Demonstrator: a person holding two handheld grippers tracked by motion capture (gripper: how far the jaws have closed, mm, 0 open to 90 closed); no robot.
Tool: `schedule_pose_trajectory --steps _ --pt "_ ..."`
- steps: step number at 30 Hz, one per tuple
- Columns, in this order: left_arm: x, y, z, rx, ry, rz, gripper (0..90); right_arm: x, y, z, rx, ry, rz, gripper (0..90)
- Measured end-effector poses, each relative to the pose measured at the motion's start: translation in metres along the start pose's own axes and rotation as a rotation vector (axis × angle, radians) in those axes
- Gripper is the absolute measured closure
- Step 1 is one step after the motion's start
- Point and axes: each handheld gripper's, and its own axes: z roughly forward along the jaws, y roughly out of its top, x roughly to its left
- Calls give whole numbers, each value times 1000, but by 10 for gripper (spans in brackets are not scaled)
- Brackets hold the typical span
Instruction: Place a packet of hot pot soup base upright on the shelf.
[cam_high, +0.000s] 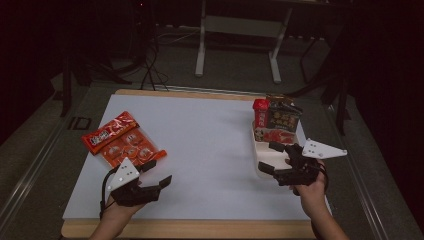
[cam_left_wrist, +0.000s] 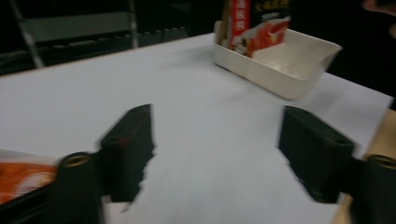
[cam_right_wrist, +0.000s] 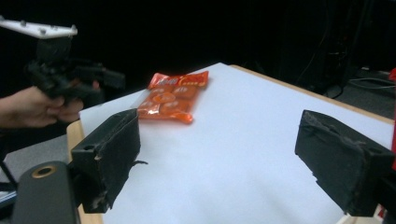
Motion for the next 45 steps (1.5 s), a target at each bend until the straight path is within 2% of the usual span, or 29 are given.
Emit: schedule_pose_trajectory --steps 2,5,6,8,9,10,12,13,16,20,21,22,23,26,27,28,30,32,35,37,39,41,42,43,44,45 --pt "6 2 -3 1 32 -8 445 3 -2 -1 13 -5 -6 139" --pt "15 3 -8 15 103 -6 508 6 -5 -4 8 -1 -4 139" --pt "19 3 -10 18 131 -16 573 6 -6 -5 7 2 0 140" --pt "29 2 -12 29 176 -41 640 7 -8 -6 1 -2 -4 141" --pt "29 2 -12 29 176 -41 685 7 -8 -6 1 -2 -4 141" --pt "39 0 -15 40 228 -64 685 8 -9 -6 -1 -2 -8 141" --pt "49 -1 -17 58 264 -93 765 9 -10 -6 2 4 -4 141" --pt "54 -2 -18 65 301 -92 791 9 -10 -5 3 4 -6 141" --pt "70 -5 -22 82 355 -116 900 10 -12 -3 6 16 -2 141" --pt "94 -9 -28 109 438 -151 900 12 -12 0 7 28 -15 142" --pt "94 -9 -28 109 438 -151 900 12 -12 0 7 28 -15 142" --pt "107 -13 -30 122 474 -192 900 13 -12 0 8 27 -18 142" --pt "111 -14 -30 129 487 -202 900 13 -12 1 10 35 -15 143" --pt "125 -21 -29 164 514 -243 900 14 -13 2 14 38 -18 143" --pt "125 -21 -29 164 514 -243 900 14 -13 2 14 38 -18 143" --pt "135 -29 -26 193 527 -266 900 14 -13 3 15 42 -16 143" --pt "142 -35 -22 210 537 -282 900 14 -13 3 13 51 -17 144" --pt "151 -42 -19 218 540 -334 900 14 -12 3 13 52 -19 144" --pt "161 -51 -13 239 588 -375 900 15 -13 3 14 57 -18 145" --pt "166 -56 -10 261 607 -396 900 15 -13 2 14 59 -21 145" --pt "169 -61 -5 279 606 -424 900 16 -14 2 19 56 -23 145" --pt "165 -65 -1 299 613 -410 900 16 -14 2 16 57 -25 145" --pt "162 -66 1 318 599 -404 900 16 -14 1 17 56 -24 145" --pt "158 -68 3 330 591 -387 900 16 -14 0 19 52 -29 145" --pt "155 -68 5 358 582 -351 900 16 -14 0 18 51 -31 145" --pt "151 -68 6 367 581 -324 900 16 -14 0 18 53 -27 145"
